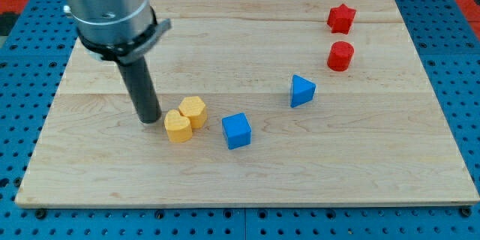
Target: Move the yellow hexagon closer to the blue cube
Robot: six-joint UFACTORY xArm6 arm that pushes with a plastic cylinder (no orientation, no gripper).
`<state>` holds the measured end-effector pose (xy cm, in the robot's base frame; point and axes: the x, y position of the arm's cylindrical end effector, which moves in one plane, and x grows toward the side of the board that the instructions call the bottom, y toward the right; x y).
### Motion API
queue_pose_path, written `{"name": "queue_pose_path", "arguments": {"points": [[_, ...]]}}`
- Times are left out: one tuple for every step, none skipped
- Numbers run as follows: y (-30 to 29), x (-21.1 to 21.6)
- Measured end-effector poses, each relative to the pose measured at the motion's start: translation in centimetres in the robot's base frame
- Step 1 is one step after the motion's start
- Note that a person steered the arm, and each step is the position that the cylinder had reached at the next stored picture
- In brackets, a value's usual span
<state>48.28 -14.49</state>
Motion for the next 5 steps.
{"name": "queue_pose_path", "arguments": {"points": [[1.1,-2.2],[3.3,-3.0],[5.6,-2.7],[7.2,-1.0],[7.5,0.5]]}}
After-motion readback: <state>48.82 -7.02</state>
